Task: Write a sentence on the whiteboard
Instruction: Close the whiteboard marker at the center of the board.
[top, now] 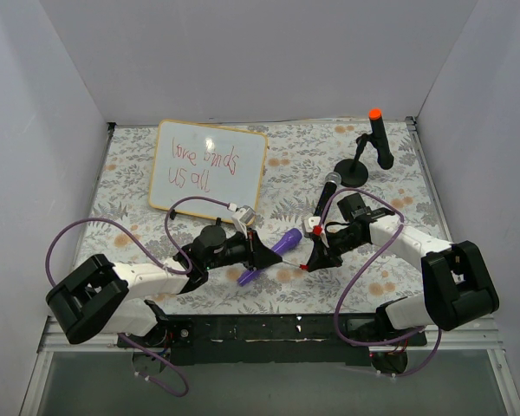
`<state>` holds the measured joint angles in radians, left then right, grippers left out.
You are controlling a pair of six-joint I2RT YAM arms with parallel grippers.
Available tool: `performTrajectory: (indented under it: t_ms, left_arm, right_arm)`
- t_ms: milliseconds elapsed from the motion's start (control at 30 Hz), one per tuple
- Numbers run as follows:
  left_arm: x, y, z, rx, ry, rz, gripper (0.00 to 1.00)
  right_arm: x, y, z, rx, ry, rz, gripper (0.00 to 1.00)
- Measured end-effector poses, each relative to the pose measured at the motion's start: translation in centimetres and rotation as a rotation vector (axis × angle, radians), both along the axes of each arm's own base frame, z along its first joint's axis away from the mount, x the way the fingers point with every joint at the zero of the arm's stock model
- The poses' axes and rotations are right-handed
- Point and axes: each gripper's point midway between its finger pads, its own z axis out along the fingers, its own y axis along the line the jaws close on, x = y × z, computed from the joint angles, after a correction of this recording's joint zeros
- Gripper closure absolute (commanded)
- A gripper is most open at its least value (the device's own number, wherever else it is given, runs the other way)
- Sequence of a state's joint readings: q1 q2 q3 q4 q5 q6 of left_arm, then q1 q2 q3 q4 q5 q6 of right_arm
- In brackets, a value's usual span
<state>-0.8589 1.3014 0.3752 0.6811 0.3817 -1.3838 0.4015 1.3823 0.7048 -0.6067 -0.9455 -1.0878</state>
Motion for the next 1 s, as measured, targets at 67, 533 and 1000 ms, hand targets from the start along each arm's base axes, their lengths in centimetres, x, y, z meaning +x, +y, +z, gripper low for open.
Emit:
performTrajectory:
  t_ms: [67, 533, 1000]
  left_arm:
    - [-0.02, -0.01, -0.01, 0.0, 0.0, 0.0, 1.0]
    - [0.18, 0.24, 0.0, 0.012, -0.013, 0.014, 1.0]
    - [0.26, 0.3, -0.17, 0.021, -0.017, 0.017, 1.0]
  right_arm:
    - [0.0, 0.0, 0.0, 0.0, 0.0, 0.0, 0.99]
    - [-0.04, 0.04, -0.01, 0.0, 0.0, 0.002, 0.99]
    - [-0.1, 0.07, -0.01, 0.0, 0.0, 0.005, 0.99]
